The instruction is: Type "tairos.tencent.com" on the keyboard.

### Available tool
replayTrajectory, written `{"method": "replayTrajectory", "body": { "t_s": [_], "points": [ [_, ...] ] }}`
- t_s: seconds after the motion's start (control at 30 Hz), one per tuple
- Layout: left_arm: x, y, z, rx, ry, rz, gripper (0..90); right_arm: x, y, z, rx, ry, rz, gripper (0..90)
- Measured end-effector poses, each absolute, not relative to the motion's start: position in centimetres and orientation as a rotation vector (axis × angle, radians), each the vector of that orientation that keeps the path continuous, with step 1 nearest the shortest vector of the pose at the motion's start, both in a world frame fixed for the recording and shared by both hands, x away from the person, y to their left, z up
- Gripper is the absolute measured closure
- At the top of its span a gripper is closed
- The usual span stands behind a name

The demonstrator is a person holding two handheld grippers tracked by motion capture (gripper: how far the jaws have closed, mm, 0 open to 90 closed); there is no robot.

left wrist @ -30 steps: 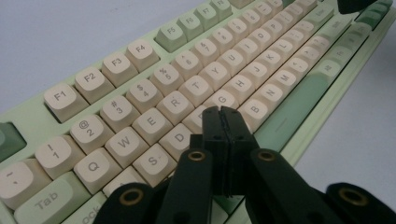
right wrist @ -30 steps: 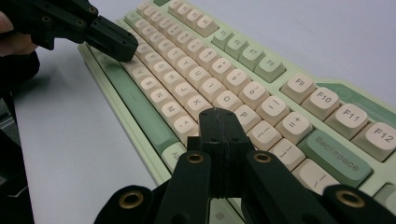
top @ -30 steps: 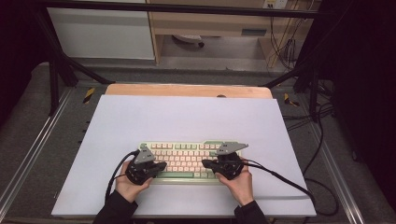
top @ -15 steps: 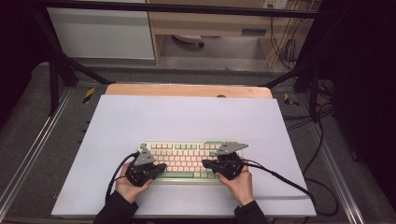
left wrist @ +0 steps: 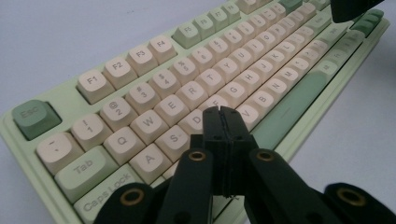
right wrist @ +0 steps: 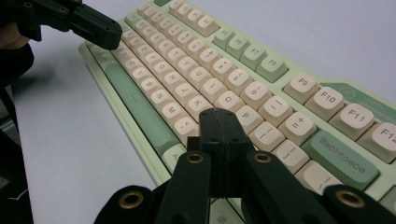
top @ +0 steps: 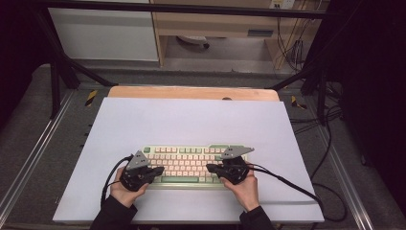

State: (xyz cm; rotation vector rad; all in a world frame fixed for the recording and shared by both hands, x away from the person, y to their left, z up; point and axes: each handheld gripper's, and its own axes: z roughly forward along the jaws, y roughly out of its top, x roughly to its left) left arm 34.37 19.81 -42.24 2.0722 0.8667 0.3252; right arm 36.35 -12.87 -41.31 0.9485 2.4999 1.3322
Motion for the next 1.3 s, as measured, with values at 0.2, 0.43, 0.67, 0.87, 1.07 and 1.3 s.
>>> {"method": "replayTrajectory", "body": {
  "t_s": [0.2, 0.43, 0.67, 0.87, 1.07, 1.3],
  "points": [
    [34.3, 20.7, -42.1, 2.056, 0.884, 0.331, 89.9, 36.5, -12.8, -41.3, 0.957, 2.492, 1.35, 90.0],
    [34.4, 21.0, -42.1, 2.054, 0.881, 0.329, 89.8, 36.8, -12.6, -41.4, 0.985, 2.479, 1.358, 90.0],
    [34.4, 21.3, -42.1, 2.054, 0.883, 0.328, 89.7, 37.2, -11.6, -41.4, 0.981, 2.486, 1.345, 90.0],
    [34.4, 21.4, -42.0, 2.047, 0.885, 0.328, 89.3, 37.6, -10.5, -41.3, 0.984, 2.49, 1.334, 90.0],
    [34.4, 21.5, -42.0, 2.043, 0.882, 0.327, 89.3, 38.0, -9.7, -41.6, 1.003, 2.482, 1.298, 90.0],
    [34.4, 21.4, -42.0, 2.049, 0.875, 0.329, 89.9, 38.7, -9.4, -42.2, 1.035, 2.473, 1.285, 90.0]
  ]
}}
